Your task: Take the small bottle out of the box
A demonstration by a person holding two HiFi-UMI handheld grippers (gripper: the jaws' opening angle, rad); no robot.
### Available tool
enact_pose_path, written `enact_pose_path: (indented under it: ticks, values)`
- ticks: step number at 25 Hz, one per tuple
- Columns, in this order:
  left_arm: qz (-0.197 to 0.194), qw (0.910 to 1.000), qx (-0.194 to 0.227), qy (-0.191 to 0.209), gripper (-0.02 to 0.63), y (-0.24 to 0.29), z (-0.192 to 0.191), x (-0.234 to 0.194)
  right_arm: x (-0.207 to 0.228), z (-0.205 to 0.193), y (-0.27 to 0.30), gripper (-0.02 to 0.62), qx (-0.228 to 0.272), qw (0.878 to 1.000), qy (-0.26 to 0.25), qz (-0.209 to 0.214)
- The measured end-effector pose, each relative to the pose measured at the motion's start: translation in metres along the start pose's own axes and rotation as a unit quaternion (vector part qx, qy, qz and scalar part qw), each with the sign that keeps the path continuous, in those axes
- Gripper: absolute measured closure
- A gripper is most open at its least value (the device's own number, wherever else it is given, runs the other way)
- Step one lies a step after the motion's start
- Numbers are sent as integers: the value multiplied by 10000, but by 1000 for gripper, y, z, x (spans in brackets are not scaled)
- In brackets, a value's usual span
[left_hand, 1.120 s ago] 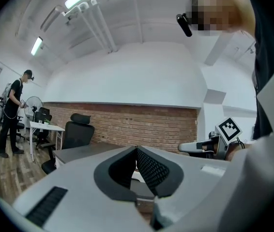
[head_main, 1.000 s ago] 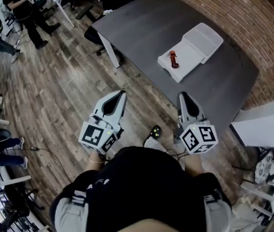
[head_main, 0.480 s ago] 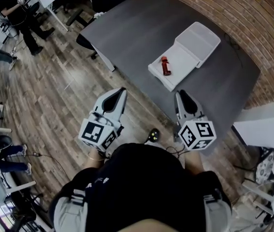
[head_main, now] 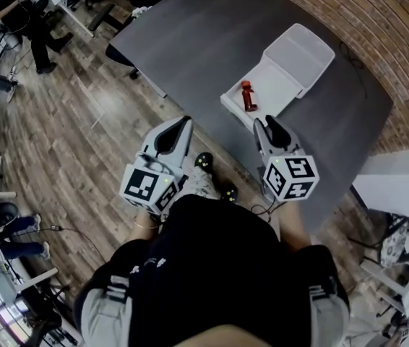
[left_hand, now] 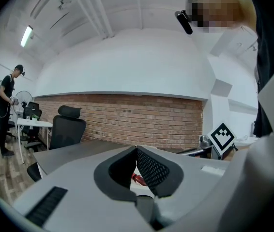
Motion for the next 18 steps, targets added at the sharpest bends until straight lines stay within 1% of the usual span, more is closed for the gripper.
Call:
enact_pose_path:
  ticks: [4, 8, 10, 14, 18]
  values:
    - [-170, 9998, 1, -61, 603, 32, 14, -29, 9, 1, 40, 471, -338, 9994, -99, -65]
    - [-417, 9991, -27, -39, 603, 66, 33, -54, 18, -10, 78, 451, -786, 9967, -148, -124]
    - [-494, 9988, -44, -48, 603, 82, 39, -69, 24, -16, 95, 428, -976, 9947, -231, -214]
    - [-654, 9976, -196, -133, 603, 110, 44, -99, 30, -32, 126, 414, -1475, 9881, -320, -296]
    - [-839, 9957, -340, -208, 603, 137, 43, -122, 37, -52, 151, 405, -1963, 9789, -403, -393]
Point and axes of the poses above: the fingertips, and each gripper's own axes: y forward along the fingers, x to its right, z out of its top, the point moved 3 cm from there along -y, backward along the fingers, and after that the axes turned 15 degrees about -y, right-handed, at the moved point
